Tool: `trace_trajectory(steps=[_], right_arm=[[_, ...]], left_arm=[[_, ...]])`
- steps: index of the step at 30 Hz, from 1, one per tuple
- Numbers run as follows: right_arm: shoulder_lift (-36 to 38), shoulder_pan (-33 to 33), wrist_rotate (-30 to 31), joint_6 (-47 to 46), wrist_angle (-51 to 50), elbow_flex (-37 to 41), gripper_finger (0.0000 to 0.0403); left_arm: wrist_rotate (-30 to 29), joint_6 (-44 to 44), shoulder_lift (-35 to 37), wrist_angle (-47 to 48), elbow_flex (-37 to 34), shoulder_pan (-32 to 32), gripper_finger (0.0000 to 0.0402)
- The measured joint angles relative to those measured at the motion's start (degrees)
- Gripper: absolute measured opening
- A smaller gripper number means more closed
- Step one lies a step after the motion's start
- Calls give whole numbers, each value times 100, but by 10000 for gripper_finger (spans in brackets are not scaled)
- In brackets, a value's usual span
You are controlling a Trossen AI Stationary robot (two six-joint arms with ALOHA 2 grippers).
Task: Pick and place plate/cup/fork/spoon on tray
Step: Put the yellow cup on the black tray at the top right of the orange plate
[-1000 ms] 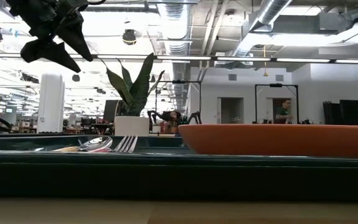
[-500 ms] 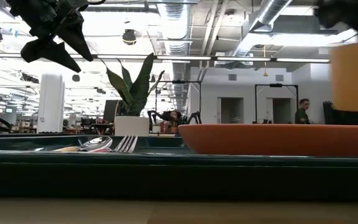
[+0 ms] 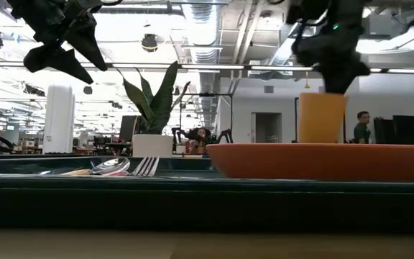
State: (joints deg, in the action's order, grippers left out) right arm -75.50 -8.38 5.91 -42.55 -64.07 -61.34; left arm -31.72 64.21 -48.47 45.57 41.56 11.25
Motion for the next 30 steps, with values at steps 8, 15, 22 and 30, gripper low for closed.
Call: trace_trajectory(steps=[8, 15, 22, 30], right_arm=[[-778, 180, -283, 392, 313, -2, 2], [-801, 278, -330, 403, 463, 0, 3], [-772, 309, -601, 401, 452, -4, 4], [-772, 475, -620, 362, 457, -3, 5]], left_arm=[[118, 4, -2, 1, 0, 0, 203], [121, 6, 0, 1, 0, 0, 203], [92, 1, -1, 1, 0, 0, 203], [48, -1, -1, 1, 0, 0, 203]])
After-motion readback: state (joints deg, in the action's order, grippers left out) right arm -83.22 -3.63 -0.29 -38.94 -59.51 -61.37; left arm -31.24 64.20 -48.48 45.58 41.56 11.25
